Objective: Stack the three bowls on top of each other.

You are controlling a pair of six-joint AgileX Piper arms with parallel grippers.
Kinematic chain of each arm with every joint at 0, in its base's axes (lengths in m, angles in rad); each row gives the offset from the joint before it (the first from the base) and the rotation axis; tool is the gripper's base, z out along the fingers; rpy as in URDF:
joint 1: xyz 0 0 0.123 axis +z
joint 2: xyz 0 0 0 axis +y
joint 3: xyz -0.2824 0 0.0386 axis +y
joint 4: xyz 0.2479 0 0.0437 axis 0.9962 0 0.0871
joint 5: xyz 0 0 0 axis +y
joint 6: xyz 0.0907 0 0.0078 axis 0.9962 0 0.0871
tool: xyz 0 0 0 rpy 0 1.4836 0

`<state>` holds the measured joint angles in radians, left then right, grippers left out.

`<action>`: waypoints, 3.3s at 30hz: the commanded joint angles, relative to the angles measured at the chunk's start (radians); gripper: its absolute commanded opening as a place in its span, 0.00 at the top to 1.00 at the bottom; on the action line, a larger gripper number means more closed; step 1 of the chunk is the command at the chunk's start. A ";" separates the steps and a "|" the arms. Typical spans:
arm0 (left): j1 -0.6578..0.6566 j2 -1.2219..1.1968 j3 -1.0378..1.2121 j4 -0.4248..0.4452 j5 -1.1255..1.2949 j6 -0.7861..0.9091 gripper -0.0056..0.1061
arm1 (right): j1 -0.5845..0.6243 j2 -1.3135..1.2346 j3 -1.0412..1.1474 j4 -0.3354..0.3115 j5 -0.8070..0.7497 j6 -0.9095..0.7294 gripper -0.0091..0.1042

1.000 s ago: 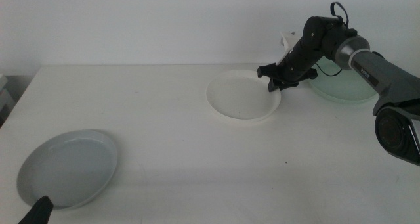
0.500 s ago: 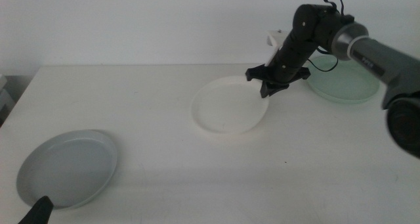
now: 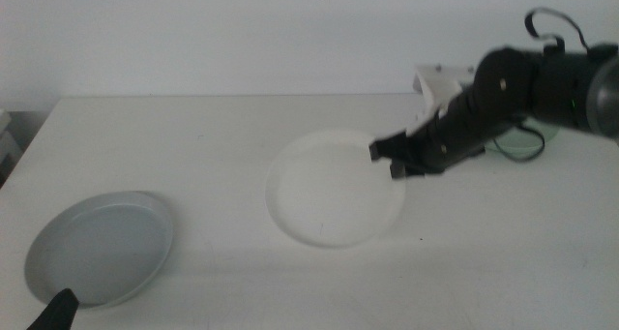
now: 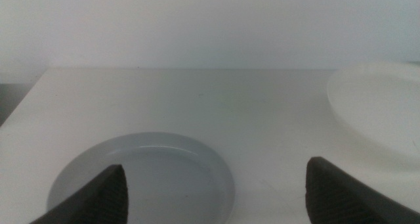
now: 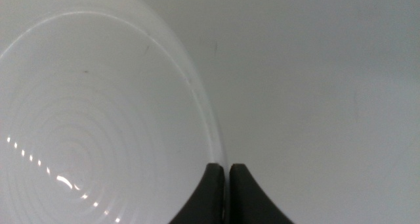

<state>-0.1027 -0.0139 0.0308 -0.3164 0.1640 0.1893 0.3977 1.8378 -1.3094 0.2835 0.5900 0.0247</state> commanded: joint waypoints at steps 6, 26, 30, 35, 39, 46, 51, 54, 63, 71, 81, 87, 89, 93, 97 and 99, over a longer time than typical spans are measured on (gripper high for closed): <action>-0.006 -0.013 -0.006 -0.010 -0.076 -0.008 0.13 | 0.015 -0.064 0.178 0.080 -0.216 0.000 0.93; -0.006 -0.013 -0.006 -0.010 -0.076 -0.009 0.13 | 0.015 -0.004 0.201 0.068 -0.240 -0.025 0.73; -0.006 -0.013 -0.006 -0.010 -0.076 -0.009 0.13 | -0.007 -0.056 0.189 0.072 -0.215 -0.012 0.49; -0.006 -0.013 -0.006 -0.010 -0.076 -0.009 0.13 | -0.158 -0.108 0.003 0.051 -0.021 -0.025 0.28; -0.006 -0.013 -0.006 -0.010 -0.076 -0.009 0.13 | -0.289 -0.089 -0.146 0.020 0.067 -0.045 0.28; -0.006 -0.013 -0.006 -0.010 -0.076 -0.009 0.13 | -0.526 0.046 -0.397 0.014 0.128 -0.070 0.36; -0.006 -0.013 -0.006 -0.010 -0.076 -0.009 0.13 | -0.613 0.216 -0.601 0.017 0.171 -0.076 0.40; -0.006 -0.013 -0.006 -0.010 -0.076 -0.009 0.13 | -0.633 0.319 -0.704 0.017 0.199 -0.080 0.40; -0.006 -0.013 -0.006 -0.010 -0.076 -0.009 0.13 | -0.632 0.571 -0.933 0.017 0.234 -0.084 0.40; -0.006 -0.013 -0.006 -0.010 -0.076 -0.009 0.13 | -0.629 0.650 -0.957 0.025 0.195 -0.118 0.61; -0.006 -0.013 -0.006 -0.010 -0.076 -0.009 0.13 | -0.629 0.574 -0.925 0.107 0.219 -0.250 0.93; -0.006 -0.013 -0.006 -0.010 -0.076 -0.009 0.13 | -0.623 0.283 -0.536 0.332 0.083 -0.439 0.93; -0.006 -0.013 -0.006 -0.010 -0.076 -0.009 0.13 | -0.611 0.138 -0.318 0.436 -0.030 -0.536 0.93; -0.006 -0.013 -0.006 -0.010 -0.076 -0.009 0.13 | -0.557 -0.109 0.022 0.602 -0.150 -0.675 0.93; -0.006 -0.013 -0.006 -0.010 -0.076 -0.009 0.13 | -0.457 -0.294 0.251 0.690 -0.175 -0.703 0.93; -0.006 -0.013 -0.006 -0.010 -0.076 -0.009 0.13 | -0.391 -0.360 0.330 0.705 -0.203 -0.702 0.93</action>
<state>-0.1027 -0.0139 0.0308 -0.3164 0.1640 0.1893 -0.0219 1.5605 -1.0068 0.9411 0.4435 -0.6590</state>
